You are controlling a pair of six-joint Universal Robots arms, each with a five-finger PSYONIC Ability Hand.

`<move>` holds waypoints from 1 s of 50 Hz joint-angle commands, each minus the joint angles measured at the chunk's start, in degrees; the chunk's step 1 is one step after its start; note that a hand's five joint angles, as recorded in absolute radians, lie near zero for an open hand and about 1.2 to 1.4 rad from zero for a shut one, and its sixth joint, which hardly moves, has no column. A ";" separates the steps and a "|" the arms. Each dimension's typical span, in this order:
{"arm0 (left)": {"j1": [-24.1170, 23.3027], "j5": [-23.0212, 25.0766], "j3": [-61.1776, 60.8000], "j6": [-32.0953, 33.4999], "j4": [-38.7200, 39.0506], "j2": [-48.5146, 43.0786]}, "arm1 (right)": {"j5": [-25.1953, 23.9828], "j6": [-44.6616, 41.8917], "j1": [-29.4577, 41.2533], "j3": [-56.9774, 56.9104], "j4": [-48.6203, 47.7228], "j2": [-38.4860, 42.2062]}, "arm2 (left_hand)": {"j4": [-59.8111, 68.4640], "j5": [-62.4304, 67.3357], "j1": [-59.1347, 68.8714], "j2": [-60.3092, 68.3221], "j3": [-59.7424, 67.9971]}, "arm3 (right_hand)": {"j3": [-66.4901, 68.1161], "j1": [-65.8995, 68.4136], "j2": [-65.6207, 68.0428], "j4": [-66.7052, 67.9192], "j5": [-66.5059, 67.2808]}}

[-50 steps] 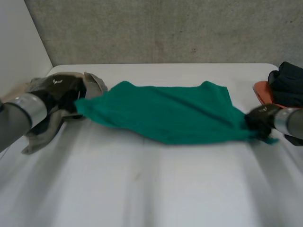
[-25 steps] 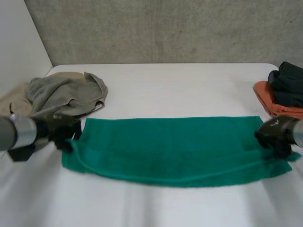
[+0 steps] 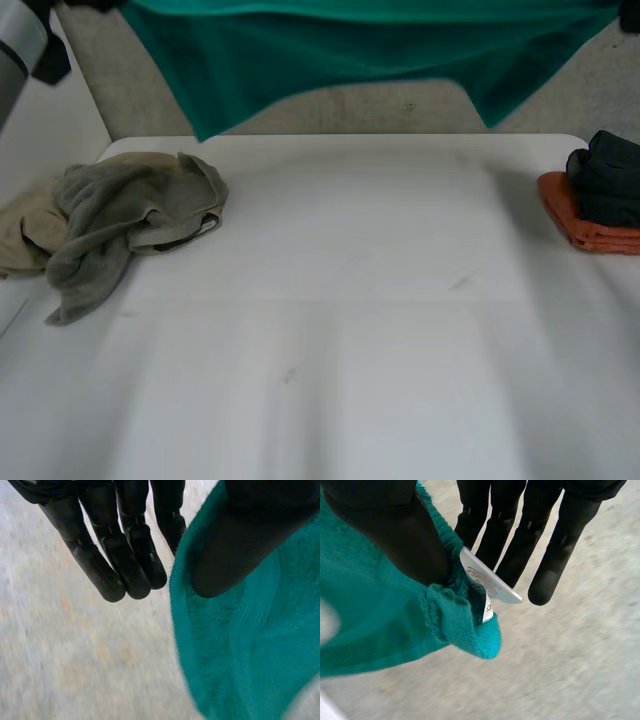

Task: Fold the laundry.

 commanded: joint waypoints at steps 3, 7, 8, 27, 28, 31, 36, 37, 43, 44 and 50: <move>0.35 0.71 -13.28 6.48 -0.16 -5.90 | -3.46 -3.68 1.35 6.23 11.17 6.88 | 11.31 13.78 13.01 11.38 11.84 | 12.00 15.34 12.56 11.36 12.95; 0.17 2.38 -18.56 11.83 2.38 -10.38 | -3.38 -6.31 1.96 10.54 13.72 11.01 | 11.31 13.78 13.01 11.38 11.84 | 12.00 15.34 12.56 11.36 12.95; 0.17 2.82 -19.53 12.98 2.91 -11.26 | -3.37 -6.84 2.14 11.33 14.07 11.80 | 11.31 13.78 13.01 11.38 11.84 | 12.00 15.34 12.56 11.36 12.95; 4.65 9.76 -28.14 31.70 1.60 -12.94 | -3.73 -7.81 2.58 19.34 15.04 14.45 | -24.82 -22.35 -23.12 -24.75 -24.29 | 12.00 15.34 12.56 11.36 12.95; 4.83 10.38 -29.02 33.19 1.60 -12.51 | -3.81 -7.64 2.58 19.69 15.04 14.10 | -26.50 -24.03 -24.80 -26.43 -25.98 | 12.00 15.34 12.56 11.36 12.95; 5.26 11.43 -30.69 36.96 1.68 -11.98 | -3.81 -7.46 2.58 20.30 15.22 13.57 | -26.85 -24.38 -25.15 -26.78 -26.33 | 12.00 15.34 12.56 11.36 12.95; 5.62 13.02 -32.80 42.25 2.30 -11.53 | -3.81 -7.20 2.40 21.01 15.22 13.13 | -29.55 -27.08 -27.85 -29.48 -29.02 | 12.00 15.34 12.56 11.36 12.95; 5.62 13.37 -33.07 43.12 2.56 -11.53 | -3.90 -7.20 2.40 21.09 15.22 13.13 | -29.55 -27.08 -27.85 -29.48 -29.02 | 12.00 15.34 12.56 11.36 12.95; 5.88 14.51 -34.21 48.05 3.18 -12.15 | -3.90 -6.76 2.40 22.06 15.13 12.78 | -29.38 -26.91 -27.68 -29.31 -28.85 | 12.00 15.34 12.56 11.36 12.95; 5.97 14.60 -34.39 48.66 3.27 -12.24 | -3.90 -6.84 2.40 22.15 15.13 12.78 | -29.38 -26.91 -27.68 -29.31 -28.85 | 12.00 15.34 12.56 11.36 12.95; 6.32 17.32 -36.67 53.31 4.05 -11.80 | -3.90 -6.67 2.32 22.33 15.22 12.78 | -29.38 -26.91 -27.68 -29.31 -28.85 | 12.00 15.34 12.56 11.36 12.95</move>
